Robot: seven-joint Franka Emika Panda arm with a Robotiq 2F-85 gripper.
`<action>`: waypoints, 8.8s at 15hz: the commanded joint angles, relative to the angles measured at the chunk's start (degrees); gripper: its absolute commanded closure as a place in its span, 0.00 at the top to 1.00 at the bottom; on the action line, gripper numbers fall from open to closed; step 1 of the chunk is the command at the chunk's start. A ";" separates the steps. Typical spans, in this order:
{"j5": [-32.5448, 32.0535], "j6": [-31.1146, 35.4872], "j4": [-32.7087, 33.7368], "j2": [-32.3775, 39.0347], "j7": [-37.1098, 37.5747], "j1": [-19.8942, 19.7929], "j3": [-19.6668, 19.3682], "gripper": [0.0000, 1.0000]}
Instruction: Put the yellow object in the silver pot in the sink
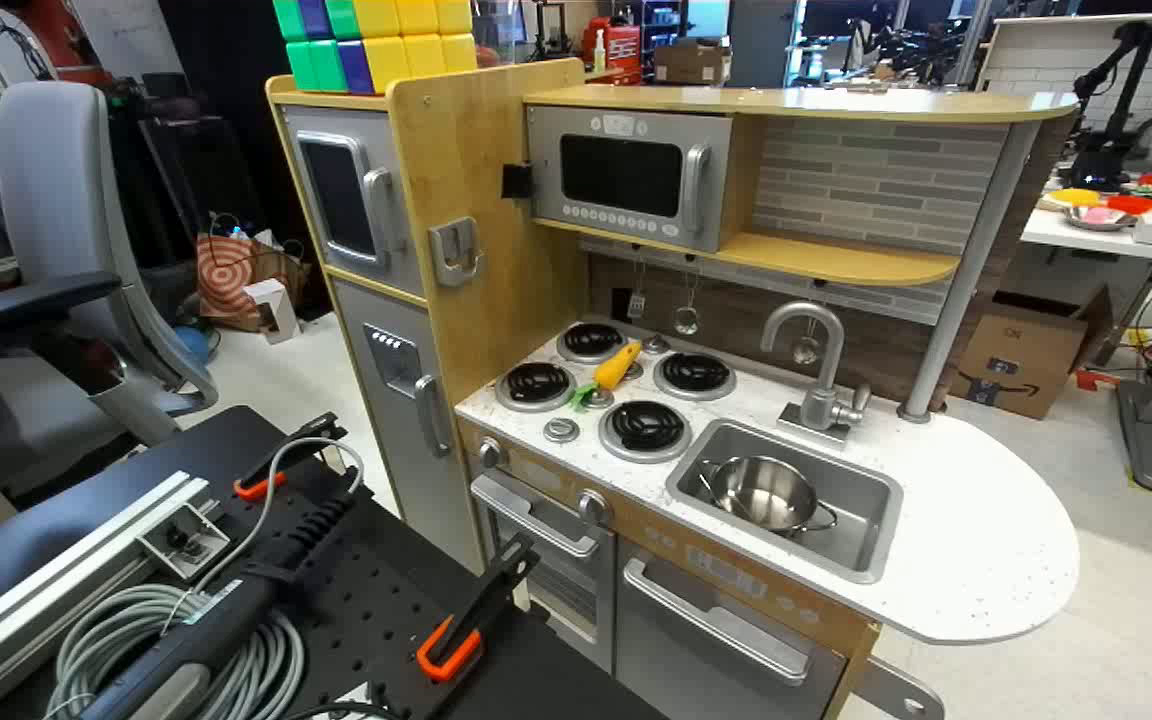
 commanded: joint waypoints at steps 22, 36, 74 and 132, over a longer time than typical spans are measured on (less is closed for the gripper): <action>-3.93 29.22 4.15 29.66 16.30 -1.27 3.20 1.00; -1.96 26.00 16.32 48.59 20.57 2.70 2.88 1.00; 2.37 29.07 77.69 107.18 42.82 19.37 -8.04 1.00; 8.46 11.32 50.46 86.58 42.39 2.28 -4.43 0.99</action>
